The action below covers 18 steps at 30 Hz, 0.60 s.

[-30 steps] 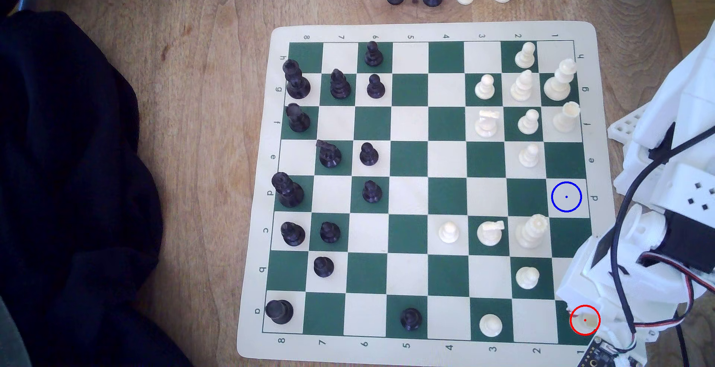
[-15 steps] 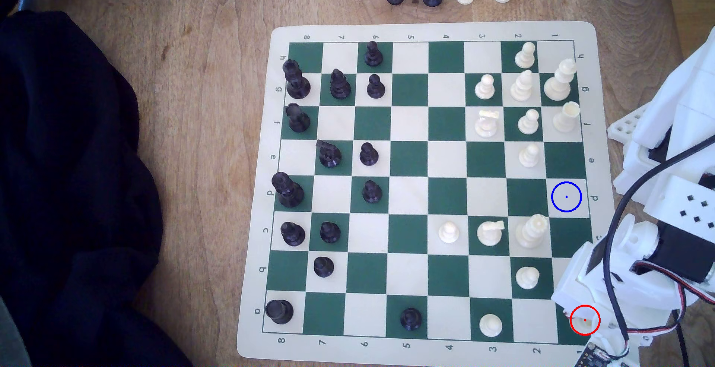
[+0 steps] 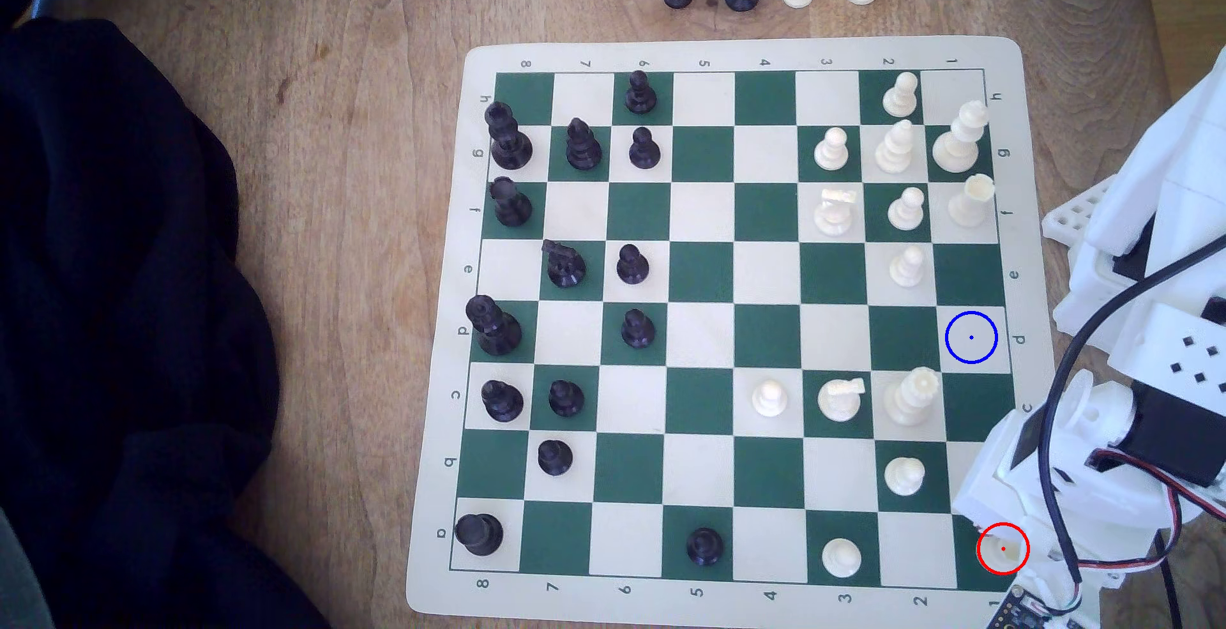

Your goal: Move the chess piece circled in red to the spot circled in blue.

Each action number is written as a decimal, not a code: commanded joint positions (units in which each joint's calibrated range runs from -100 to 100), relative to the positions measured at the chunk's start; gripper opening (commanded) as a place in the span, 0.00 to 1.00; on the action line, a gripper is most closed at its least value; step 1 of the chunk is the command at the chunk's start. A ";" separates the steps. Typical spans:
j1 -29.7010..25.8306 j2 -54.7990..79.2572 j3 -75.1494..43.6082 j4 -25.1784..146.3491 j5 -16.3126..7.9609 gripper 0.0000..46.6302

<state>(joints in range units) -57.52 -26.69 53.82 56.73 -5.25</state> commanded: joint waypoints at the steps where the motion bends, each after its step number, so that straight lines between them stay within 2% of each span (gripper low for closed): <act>1: 0.07 -1.75 -4.23 -0.80 -0.20 0.23; 8: -0.16 -2.01 -5.22 -0.71 -0.44 0.20; 9: -0.24 -2.01 -5.22 -0.71 -0.44 0.17; 10: -0.40 -2.09 -5.22 -0.71 -0.44 0.04; 11: -0.48 -2.26 -5.22 -0.80 -0.49 0.01; 18: -0.24 -6.25 -5.22 1.09 -0.54 0.01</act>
<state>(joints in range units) -57.52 -27.11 53.82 56.41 -5.69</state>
